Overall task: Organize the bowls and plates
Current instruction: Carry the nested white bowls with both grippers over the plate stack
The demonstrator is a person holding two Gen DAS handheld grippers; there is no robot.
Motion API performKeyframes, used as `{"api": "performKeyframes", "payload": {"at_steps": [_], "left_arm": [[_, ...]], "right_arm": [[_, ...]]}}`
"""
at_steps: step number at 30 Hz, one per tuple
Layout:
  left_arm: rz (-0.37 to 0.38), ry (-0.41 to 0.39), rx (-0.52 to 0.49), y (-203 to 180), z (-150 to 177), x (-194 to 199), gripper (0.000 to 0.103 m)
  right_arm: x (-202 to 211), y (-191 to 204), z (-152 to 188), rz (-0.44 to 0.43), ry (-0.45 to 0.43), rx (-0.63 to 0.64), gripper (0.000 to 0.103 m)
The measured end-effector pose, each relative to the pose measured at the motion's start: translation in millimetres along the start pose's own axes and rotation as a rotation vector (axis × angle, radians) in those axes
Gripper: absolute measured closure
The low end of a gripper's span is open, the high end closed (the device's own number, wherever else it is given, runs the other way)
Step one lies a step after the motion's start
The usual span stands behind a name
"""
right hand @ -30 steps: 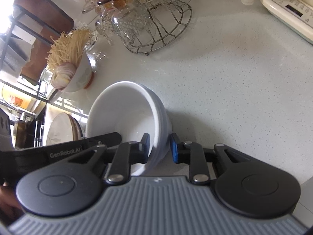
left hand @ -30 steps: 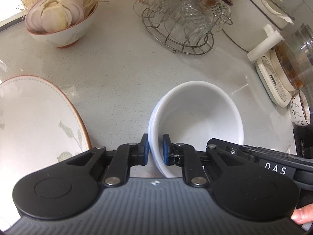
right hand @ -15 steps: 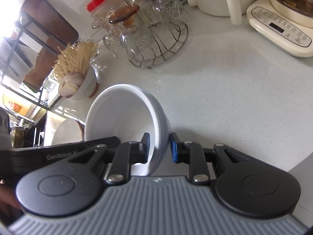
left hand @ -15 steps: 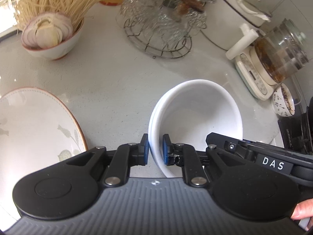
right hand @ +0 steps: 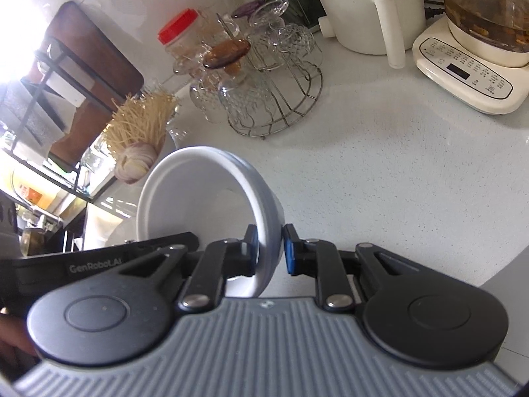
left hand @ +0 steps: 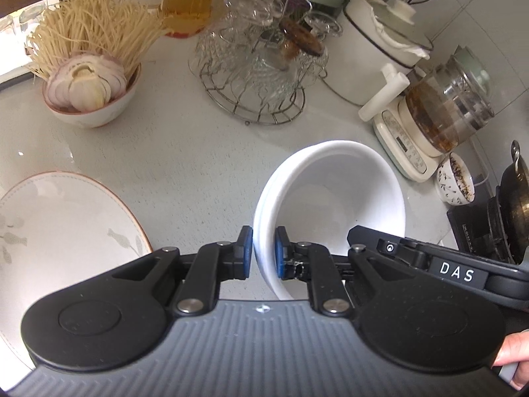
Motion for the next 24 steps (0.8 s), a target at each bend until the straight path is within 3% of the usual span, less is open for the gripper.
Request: {"api": "performKeyframes", "payload": {"at_steps": [9,24], "left_arm": [[0.022,-0.057,0.007,18,-8,26,0.086],[0.007,-0.132,0.085,87,6,84,0.086]], "right_arm": [[3,27,-4,-0.011,-0.029,0.029,0.084],[-8,100,6,-0.074,-0.011,0.102,0.084]]}}
Point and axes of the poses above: each gripper's, at about its wrist camera, not at the fingertips, and x roughly against the way its jaws point, y to its left, z to its underside, the point moved 6 cm from there along -x, roughly the way its jaws point, and after that the axes turned 10 degrees about x, right-handed, at the moved point
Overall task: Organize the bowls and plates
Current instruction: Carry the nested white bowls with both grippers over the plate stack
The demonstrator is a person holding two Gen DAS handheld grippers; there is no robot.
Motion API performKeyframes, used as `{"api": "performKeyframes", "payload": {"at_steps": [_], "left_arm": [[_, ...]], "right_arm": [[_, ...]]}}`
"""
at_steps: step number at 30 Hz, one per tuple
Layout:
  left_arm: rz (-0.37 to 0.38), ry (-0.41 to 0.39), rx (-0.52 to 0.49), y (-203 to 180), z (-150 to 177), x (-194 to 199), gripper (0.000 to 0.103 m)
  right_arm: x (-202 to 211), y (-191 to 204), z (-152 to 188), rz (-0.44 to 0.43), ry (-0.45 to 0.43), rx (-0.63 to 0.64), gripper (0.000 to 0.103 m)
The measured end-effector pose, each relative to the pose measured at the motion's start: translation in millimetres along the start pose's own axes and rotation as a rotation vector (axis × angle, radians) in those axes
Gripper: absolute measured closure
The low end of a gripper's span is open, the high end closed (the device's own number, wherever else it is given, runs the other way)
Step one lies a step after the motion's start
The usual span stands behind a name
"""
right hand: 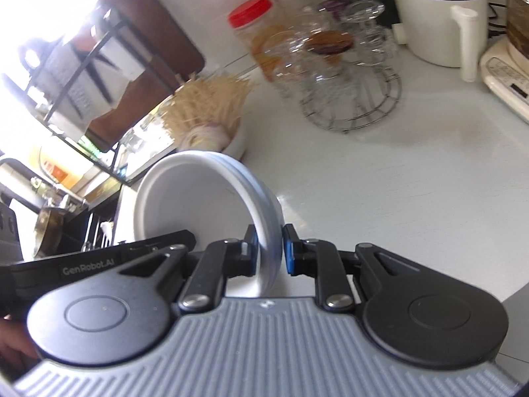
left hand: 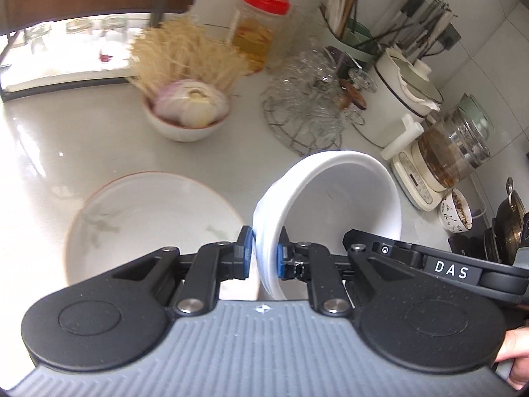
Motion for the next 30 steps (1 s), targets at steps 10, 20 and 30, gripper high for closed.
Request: {"api": "performKeyframes", "payload": {"at_steps": [10,20,30], "left_arm": [[-0.053,-0.015,0.067,60,0,23,0.086],[-0.088,0.011,0.125,105,1,18,0.086],[-0.092,0.077,0.122,115,-2,-8,0.086]], "right_arm": [[-34,50,6,-0.047,0.048,0.025,0.084],[-71,76,18,-0.015,0.12,0.053,0.084],[-91,75,22,0.077,0.191,0.046,0.084]]}}
Point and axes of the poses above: each gripper's, at about its wrist camera, not at the fingertips, and x roughly against the way its jaws point, y to its left, z to its underside, the point moved 6 cm from there along -x, roughly the way its jaws point, and after that the axes turned 10 degrees about x, right-handed, at the moved point
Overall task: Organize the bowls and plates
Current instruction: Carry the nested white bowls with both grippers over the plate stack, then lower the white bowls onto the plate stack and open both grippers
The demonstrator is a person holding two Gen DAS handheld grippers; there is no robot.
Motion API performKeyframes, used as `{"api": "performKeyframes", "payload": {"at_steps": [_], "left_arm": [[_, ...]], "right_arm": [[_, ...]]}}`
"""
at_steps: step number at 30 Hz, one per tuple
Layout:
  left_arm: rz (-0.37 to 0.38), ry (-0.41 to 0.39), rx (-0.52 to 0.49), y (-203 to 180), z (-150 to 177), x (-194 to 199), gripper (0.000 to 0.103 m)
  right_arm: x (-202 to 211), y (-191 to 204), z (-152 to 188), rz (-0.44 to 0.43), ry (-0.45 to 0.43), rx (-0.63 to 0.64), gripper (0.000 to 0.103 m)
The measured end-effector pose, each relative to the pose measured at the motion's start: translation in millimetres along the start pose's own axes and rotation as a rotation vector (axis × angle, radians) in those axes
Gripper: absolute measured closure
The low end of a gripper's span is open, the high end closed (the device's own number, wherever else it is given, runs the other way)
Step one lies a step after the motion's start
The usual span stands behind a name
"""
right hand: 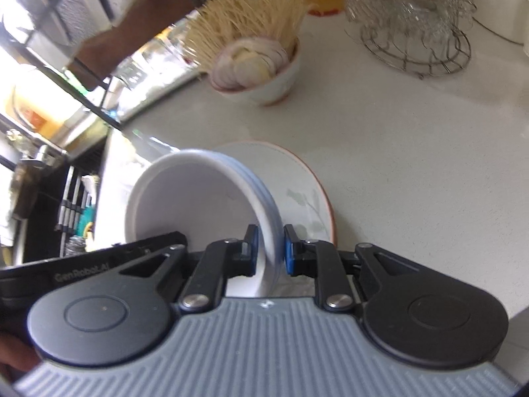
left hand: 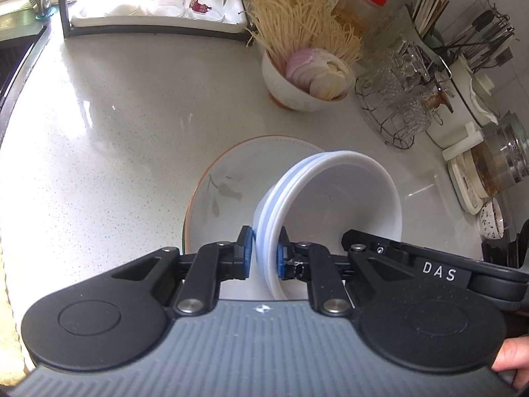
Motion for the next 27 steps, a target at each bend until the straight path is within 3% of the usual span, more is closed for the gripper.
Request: {"api": "performKeyframes", "payload": {"at_steps": [19,23,27], "left_arm": [[0.002,0.003,-0.026,-6,-11,-12,0.085],[0.0,-0.029,-0.004,-7,-14,-1,0.072],[-0.017,-0.072,-0.028,-15,-15,16,0.07]], "right_arm": [[-8,-4,0,0.011,-0.027,-0.011,0.082],[1,-9,-5,0.003,-0.055,-0.007,0.08],[15,-14,-8,-0.016,-0.086,-0.003,0.077]]}}
Point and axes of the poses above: each gripper's, at about its wrist camera, not at the fingertips, and x roughly against the way its jaws point, y to its left, z to its underside, the point moved 6 cm from there along -x, roughly the way its jaws point, and after that the axes turned 10 degrees about x, right-handed, at the moved point
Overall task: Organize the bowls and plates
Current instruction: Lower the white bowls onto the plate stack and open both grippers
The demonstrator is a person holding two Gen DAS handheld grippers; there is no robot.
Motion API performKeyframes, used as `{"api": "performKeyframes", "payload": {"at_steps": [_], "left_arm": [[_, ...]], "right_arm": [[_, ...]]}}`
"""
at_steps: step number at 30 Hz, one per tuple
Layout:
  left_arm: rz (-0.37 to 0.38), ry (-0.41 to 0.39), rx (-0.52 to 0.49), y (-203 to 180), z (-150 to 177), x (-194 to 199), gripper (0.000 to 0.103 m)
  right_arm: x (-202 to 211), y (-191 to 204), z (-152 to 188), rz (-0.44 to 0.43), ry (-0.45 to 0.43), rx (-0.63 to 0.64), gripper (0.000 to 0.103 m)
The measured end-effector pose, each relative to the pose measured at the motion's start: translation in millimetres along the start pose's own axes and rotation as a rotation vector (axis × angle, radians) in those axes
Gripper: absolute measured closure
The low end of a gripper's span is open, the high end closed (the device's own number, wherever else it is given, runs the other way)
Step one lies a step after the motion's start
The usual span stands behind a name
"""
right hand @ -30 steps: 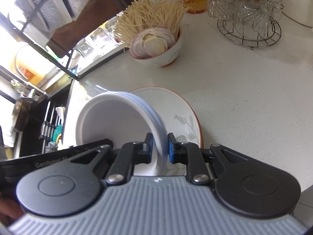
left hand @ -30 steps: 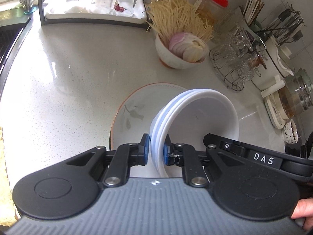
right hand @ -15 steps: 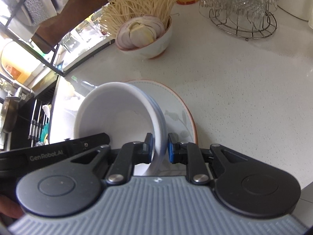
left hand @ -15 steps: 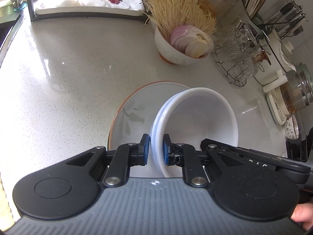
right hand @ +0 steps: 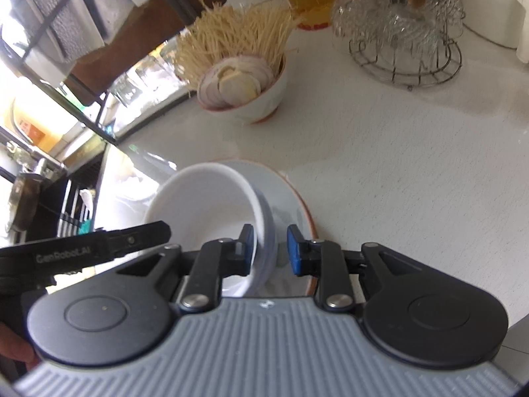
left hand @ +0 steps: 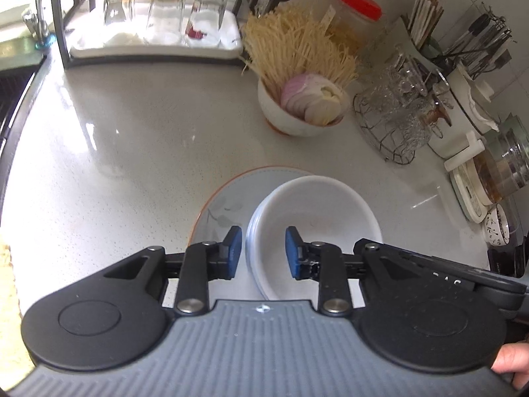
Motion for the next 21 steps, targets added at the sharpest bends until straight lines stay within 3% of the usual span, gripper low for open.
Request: {"api": "performKeyframes", "payload": {"at_steps": [15,21], "left_arm": [[0.001,-0.206,-0.034,-70,33,101,0.07],[0.0,-0.281,-0.107,-104,58,139,0.07]], "right_arm": [[109,-13,-2,-0.053,-0.21,0.133,0.077],[159,-19,4,-0.068,-0.292,0.163,0.077]]}}
Point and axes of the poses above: each gripper's, at about its wrist camera, not at the fingertips, and x roughly against the way its jaws point, y to its left, z to its underside, the point moved 6 cm from there along -x, roughly the way its jaws point, and after that the axes turned 10 degrees about x, right-handed, at the moved point
